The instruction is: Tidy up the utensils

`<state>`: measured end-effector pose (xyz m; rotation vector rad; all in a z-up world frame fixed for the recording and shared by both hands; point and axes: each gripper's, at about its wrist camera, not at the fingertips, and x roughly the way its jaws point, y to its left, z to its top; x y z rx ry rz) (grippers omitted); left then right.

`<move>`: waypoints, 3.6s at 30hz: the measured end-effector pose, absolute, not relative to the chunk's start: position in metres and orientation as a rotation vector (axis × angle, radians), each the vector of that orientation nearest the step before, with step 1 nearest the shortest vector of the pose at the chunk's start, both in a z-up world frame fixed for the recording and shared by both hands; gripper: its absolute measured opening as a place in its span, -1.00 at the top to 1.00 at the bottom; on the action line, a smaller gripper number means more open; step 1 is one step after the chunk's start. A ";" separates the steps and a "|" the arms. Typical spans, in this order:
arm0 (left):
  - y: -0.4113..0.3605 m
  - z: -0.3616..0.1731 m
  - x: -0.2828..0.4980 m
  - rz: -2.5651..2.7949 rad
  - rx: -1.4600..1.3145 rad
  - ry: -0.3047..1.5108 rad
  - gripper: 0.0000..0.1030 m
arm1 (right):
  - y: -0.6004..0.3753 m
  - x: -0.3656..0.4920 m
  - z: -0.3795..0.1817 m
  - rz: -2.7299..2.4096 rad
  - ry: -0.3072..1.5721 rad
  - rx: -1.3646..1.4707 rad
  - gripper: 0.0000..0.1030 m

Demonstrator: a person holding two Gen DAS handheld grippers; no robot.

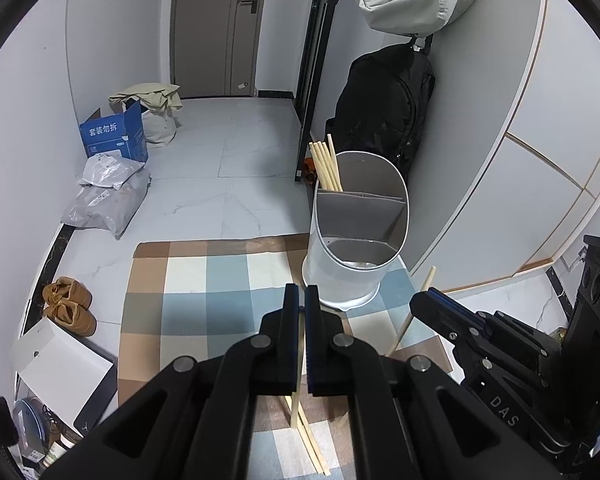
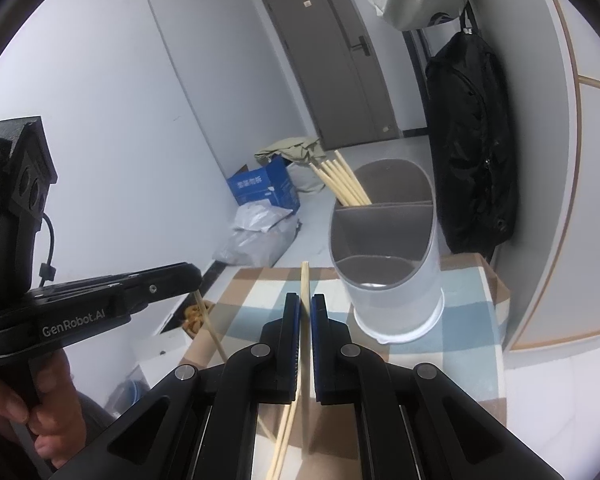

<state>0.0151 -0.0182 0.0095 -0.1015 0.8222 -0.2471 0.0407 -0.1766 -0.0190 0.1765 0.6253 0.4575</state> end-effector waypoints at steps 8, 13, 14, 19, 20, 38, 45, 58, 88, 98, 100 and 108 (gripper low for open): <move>-0.023 0.021 0.024 -0.266 -0.084 0.823 1.00 | -0.175 0.052 -0.015 0.451 0.628 0.180 0.91; -0.027 0.033 0.029 -0.282 -0.071 0.809 1.00 | -0.178 0.060 -0.012 0.445 0.626 0.193 0.91; -0.027 0.035 0.030 -0.283 -0.072 0.807 1.00 | -0.178 0.062 -0.012 0.443 0.625 0.195 0.91; -0.031 0.038 0.034 -0.295 -0.073 0.801 1.00 | -0.182 0.067 -0.008 0.437 0.619 0.203 0.91; -0.032 0.038 0.034 -0.298 -0.073 0.801 1.00 | -0.183 0.068 -0.008 0.435 0.619 0.207 0.91; -0.051 0.090 0.041 -0.351 -0.043 0.728 1.00 | -0.197 0.085 0.059 0.438 0.514 0.175 0.91; -0.055 0.119 0.055 -0.371 -0.049 0.692 1.00 | -0.201 0.098 0.090 0.435 0.464 0.166 0.91; -0.067 0.145 0.091 -0.369 -0.029 0.634 1.00 | -0.204 0.140 0.130 0.430 0.382 0.120 0.91; -0.043 0.071 0.160 -0.379 -0.142 0.796 1.00 | -0.186 0.206 0.061 0.483 0.446 0.030 0.91; -0.033 0.054 0.167 -0.368 -0.171 0.838 1.00 | -0.167 0.207 0.043 0.543 0.541 -0.020 0.88; -0.033 0.051 0.168 -0.370 -0.176 0.847 1.00 | -0.168 0.209 0.038 0.542 0.564 -0.022 0.84; -0.016 0.049 0.161 -0.327 -0.249 0.861 0.00 | -0.186 0.194 0.034 0.487 0.613 0.034 0.17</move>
